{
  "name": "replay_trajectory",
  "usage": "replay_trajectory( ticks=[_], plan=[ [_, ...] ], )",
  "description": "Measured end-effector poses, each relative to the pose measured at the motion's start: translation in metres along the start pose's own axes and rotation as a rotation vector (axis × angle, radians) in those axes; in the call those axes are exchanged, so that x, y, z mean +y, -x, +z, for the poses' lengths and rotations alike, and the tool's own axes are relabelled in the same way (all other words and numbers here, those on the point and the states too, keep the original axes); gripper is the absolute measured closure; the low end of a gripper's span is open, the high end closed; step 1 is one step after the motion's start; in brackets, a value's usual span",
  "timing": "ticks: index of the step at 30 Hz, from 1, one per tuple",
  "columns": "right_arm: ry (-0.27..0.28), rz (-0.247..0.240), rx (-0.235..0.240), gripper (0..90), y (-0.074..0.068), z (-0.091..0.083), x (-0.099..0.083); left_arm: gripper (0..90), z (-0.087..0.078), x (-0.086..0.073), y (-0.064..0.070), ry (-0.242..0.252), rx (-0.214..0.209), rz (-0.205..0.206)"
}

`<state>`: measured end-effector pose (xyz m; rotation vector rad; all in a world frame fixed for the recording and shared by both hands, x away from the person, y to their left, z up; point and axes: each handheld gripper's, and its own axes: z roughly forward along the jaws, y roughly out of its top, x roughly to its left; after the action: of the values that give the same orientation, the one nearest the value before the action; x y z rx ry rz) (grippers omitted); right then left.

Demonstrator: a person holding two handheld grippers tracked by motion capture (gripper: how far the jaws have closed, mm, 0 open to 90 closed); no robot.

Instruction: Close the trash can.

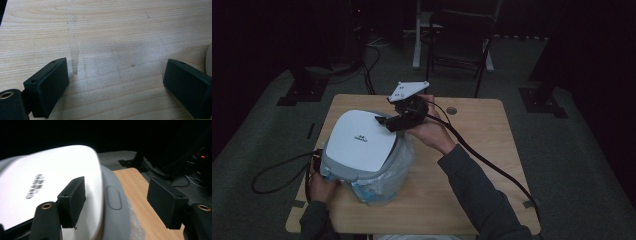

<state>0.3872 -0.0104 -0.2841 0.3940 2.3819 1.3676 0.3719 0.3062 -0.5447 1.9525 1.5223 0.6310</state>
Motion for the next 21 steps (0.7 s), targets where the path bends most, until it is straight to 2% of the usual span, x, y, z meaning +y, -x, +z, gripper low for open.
replay_trajectory(
  ticks=[7,12,14,17,21],
  plan=[
    [-0.046,-0.016,-0.028,37.3,0.001,0.017,-0.006,6.9,0.0,0.0,0.0,0.0,0.0,0.0],
    [-0.058,-0.008,0.009,43.3,0.001,0.027,-0.01,6.9,0.0,0.0,0.0,-0.001,0.0,0.001],
    [-0.054,0.009,0.029,47.1,0.002,0.028,-0.01,6.9,0.0,0.0,0.0,0.0,0.0,0.001],
    [-0.055,0.019,0.09,64.0,0.003,0.028,-0.01,6.9,0.0,0.0,0.0,0.0,0.0,0.0],
    [-0.058,0.055,0.171,85.7,0.008,0.03,-0.011,6.9,0.0,0.0,0.0,0.0,0.0,0.0]
  ],
)
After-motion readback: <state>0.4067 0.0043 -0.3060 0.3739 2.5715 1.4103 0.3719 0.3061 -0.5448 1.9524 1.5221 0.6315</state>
